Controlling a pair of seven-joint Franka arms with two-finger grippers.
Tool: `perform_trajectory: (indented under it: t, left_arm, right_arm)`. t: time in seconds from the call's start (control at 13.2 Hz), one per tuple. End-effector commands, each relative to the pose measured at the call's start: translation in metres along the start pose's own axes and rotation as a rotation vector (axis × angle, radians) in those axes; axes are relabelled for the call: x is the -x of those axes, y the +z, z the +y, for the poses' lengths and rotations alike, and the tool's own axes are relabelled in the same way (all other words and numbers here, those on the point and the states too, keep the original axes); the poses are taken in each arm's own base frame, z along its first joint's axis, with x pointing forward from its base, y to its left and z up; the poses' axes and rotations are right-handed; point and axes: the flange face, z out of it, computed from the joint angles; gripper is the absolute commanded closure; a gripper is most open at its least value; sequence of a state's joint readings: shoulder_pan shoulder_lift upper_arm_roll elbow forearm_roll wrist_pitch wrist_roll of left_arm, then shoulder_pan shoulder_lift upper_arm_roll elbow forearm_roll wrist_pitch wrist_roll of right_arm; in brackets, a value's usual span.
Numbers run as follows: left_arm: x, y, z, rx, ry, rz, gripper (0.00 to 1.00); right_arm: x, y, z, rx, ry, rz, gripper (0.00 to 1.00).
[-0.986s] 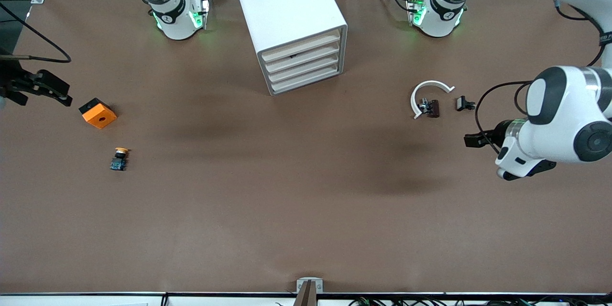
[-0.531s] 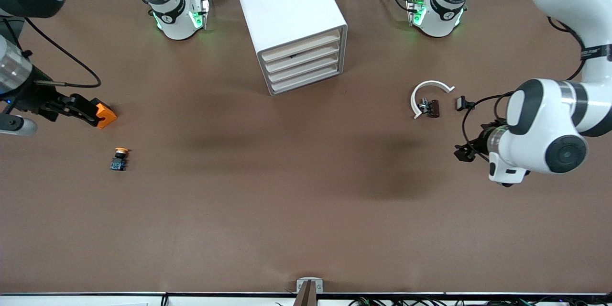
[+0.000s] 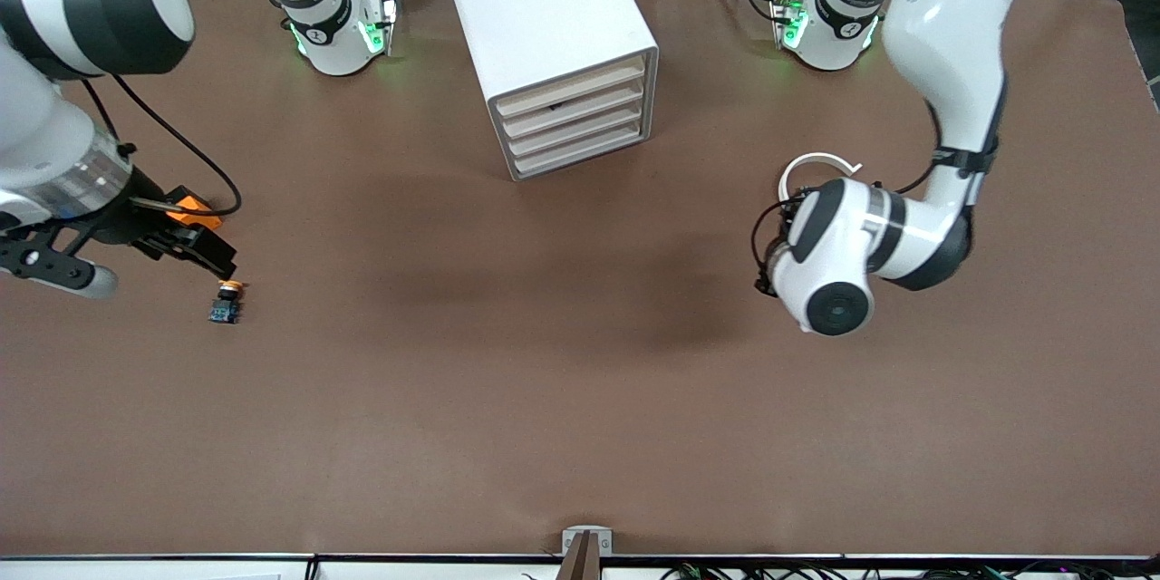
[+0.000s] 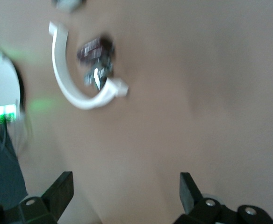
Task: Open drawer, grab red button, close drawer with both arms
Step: 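Reach the left gripper to the drawer handle while the right gripper lifts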
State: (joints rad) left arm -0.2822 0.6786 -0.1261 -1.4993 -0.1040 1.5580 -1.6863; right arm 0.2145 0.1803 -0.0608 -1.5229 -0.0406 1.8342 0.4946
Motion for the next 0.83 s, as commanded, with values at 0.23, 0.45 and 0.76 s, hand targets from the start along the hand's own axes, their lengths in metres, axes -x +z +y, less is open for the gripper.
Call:
perform_trajectory:
  t: [0.23,0.45,0.76]
  left_arm:
    - [0.072,0.045,0.014,-0.21,-0.319,-0.318,0.0]
    - [0.138,0.074,0.002,-0.285,-0.403,-0.27,0.0]
    - [0.177,0.081,-0.006,-0.424,-0.491,-0.394,0.26]
  right_arm:
    - [-0.005,0.015,-0.027,0.0,0.092,0.035,0.0]
    - [-0.005,0.02,-0.032,0.003,0.085,0.03,0.0]
    - [-0.004,0.021,-0.033,0.005,0.082,0.027,0.0]
